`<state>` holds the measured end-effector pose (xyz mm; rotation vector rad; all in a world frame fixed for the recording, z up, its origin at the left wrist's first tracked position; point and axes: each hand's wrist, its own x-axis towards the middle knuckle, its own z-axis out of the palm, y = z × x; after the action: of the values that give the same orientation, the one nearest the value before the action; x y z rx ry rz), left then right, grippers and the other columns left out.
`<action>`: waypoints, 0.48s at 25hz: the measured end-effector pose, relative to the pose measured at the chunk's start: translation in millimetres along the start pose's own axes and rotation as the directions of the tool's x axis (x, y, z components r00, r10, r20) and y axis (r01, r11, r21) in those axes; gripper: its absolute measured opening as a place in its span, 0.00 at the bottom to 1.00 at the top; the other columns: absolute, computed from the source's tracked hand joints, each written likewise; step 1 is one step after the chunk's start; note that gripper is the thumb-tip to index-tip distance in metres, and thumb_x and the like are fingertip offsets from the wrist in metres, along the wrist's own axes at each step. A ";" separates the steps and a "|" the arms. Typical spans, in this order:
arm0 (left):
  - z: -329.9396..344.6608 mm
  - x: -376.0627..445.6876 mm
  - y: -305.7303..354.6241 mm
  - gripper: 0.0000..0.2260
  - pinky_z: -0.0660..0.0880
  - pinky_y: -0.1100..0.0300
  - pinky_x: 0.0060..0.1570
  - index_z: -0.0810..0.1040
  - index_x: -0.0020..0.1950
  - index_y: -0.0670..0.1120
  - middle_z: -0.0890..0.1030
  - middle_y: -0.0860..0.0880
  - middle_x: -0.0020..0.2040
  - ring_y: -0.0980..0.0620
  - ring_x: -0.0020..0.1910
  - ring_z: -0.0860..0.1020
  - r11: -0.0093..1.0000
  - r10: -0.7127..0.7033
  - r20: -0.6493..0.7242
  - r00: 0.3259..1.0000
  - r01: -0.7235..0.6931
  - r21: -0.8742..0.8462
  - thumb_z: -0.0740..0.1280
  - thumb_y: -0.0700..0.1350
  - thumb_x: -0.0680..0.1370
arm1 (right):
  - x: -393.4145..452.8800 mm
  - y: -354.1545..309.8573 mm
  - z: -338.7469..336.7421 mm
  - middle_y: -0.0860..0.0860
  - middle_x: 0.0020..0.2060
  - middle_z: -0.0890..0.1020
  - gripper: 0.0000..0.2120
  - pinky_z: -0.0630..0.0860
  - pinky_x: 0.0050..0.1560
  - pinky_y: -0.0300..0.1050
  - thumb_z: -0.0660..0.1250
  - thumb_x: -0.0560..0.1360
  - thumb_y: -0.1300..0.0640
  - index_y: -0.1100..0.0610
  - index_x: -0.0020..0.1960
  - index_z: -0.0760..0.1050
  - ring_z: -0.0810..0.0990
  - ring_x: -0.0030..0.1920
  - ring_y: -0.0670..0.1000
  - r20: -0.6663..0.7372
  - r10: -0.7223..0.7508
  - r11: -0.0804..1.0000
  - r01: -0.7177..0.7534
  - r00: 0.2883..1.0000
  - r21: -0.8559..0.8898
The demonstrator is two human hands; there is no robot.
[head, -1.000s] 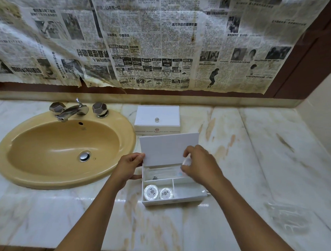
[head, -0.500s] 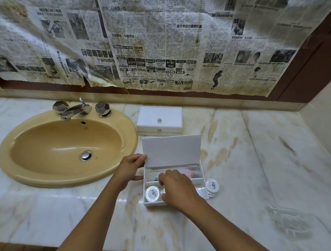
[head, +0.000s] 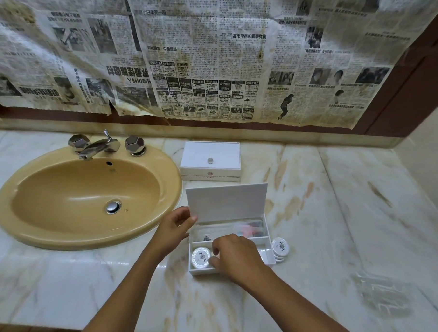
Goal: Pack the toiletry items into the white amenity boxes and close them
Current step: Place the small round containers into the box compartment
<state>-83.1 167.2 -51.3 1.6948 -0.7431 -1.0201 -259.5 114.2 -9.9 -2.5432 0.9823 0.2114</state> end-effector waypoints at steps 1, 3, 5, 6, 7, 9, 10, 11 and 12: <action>-0.3 -0.8 -1.1 0.05 0.79 0.55 0.51 0.80 0.53 0.52 0.84 0.58 0.50 0.56 0.53 0.81 0.999 0.038 0.019 0.999 -0.039 0.030 0.69 0.43 0.79 | -1.2 -0.8 -0.1 0.55 0.54 0.80 0.16 0.71 0.52 0.47 0.65 0.74 0.46 0.55 0.57 0.77 0.77 0.55 0.58 0.025 -0.003 1.000 0.003 1.000 0.003; -1.6 -3.7 -3.7 0.13 0.76 0.56 0.56 0.78 0.58 0.53 0.82 0.61 0.55 0.59 0.57 0.80 0.990 0.106 0.052 0.993 -0.110 0.086 0.72 0.48 0.74 | -5.2 -2.0 1.6 0.55 0.55 0.80 0.20 0.71 0.52 0.47 0.69 0.72 0.44 0.55 0.58 0.77 0.78 0.56 0.58 0.098 -0.013 0.999 0.018 0.995 -0.050; -3.9 -5.8 -8.4 0.24 0.73 0.55 0.63 0.74 0.64 0.55 0.80 0.60 0.61 0.59 0.62 0.77 0.981 0.122 0.071 0.990 -0.131 0.141 0.72 0.55 0.69 | -8.9 -3.3 6.4 0.57 0.54 0.80 0.13 0.70 0.49 0.46 0.71 0.72 0.53 0.57 0.54 0.76 0.78 0.55 0.60 0.133 -0.032 0.991 0.049 0.991 -0.126; -4.3 -6.7 -10.2 0.27 0.72 0.53 0.66 0.72 0.67 0.56 0.78 0.60 0.64 0.59 0.64 0.76 0.979 0.113 0.075 0.991 -0.124 0.160 0.72 0.57 0.69 | -10.4 -3.8 8.3 0.58 0.53 0.80 0.07 0.67 0.44 0.44 0.69 0.73 0.59 0.57 0.50 0.75 0.79 0.54 0.61 0.137 -0.042 0.986 0.063 0.990 -0.152; -3.9 -8.2 -10.5 0.29 0.71 0.52 0.67 0.70 0.68 0.57 0.77 0.61 0.65 0.60 0.66 0.75 0.978 0.102 0.077 0.992 -0.115 0.176 0.71 0.58 0.68 | -10.3 -3.9 10.5 0.59 0.51 0.80 0.06 0.64 0.39 0.43 0.66 0.72 0.64 0.56 0.46 0.73 0.79 0.53 0.61 0.127 -0.044 0.984 0.064 0.991 -0.164; -2.2 -11.3 -8.5 0.31 0.70 0.51 0.68 0.66 0.70 0.59 0.75 0.62 0.66 0.62 0.67 0.73 0.975 0.081 0.074 0.994 -0.095 0.201 0.70 0.60 0.69 | -9.3 -4.0 14.1 0.59 0.50 0.81 0.09 0.61 0.38 0.43 0.63 0.71 0.68 0.56 0.47 0.75 0.79 0.52 0.61 0.103 -0.049 0.983 0.066 0.993 -0.169; -1.5 -12.0 -7.4 0.31 0.70 0.51 0.69 0.65 0.71 0.60 0.75 0.61 0.66 0.63 0.67 0.72 0.974 0.076 0.072 0.994 -0.090 0.209 0.70 0.60 0.69 | -8.2 -4.7 15.5 0.58 0.51 0.81 0.10 0.62 0.41 0.43 0.62 0.71 0.68 0.58 0.50 0.77 0.79 0.52 0.61 0.085 -0.051 0.984 0.065 0.995 -0.165; -0.9 -12.2 -6.3 0.32 0.69 0.50 0.69 0.64 0.71 0.61 0.75 0.61 0.67 0.63 0.68 0.71 0.973 0.077 0.071 0.995 -0.090 0.212 0.70 0.60 0.69 | -7.0 -5.4 16.3 0.58 0.51 0.80 0.11 0.61 0.42 0.44 0.62 0.72 0.68 0.59 0.52 0.77 0.79 0.53 0.61 0.068 -0.048 0.985 0.059 0.997 -0.162; -0.7 -11.8 -5.5 0.32 0.69 0.50 0.70 0.63 0.72 0.61 0.75 0.60 0.67 0.64 0.69 0.71 0.973 0.079 0.067 0.995 -0.092 0.210 0.70 0.59 0.69 | -5.5 -5.7 17.2 0.58 0.51 0.80 0.11 0.61 0.43 0.44 0.61 0.72 0.68 0.60 0.52 0.77 0.78 0.53 0.61 0.054 -0.043 0.986 0.051 0.998 -0.160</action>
<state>-87.8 179.3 -53.0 1.8041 -0.9845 -0.9603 -259.7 128.7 -22.2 -2.6896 0.9193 0.3527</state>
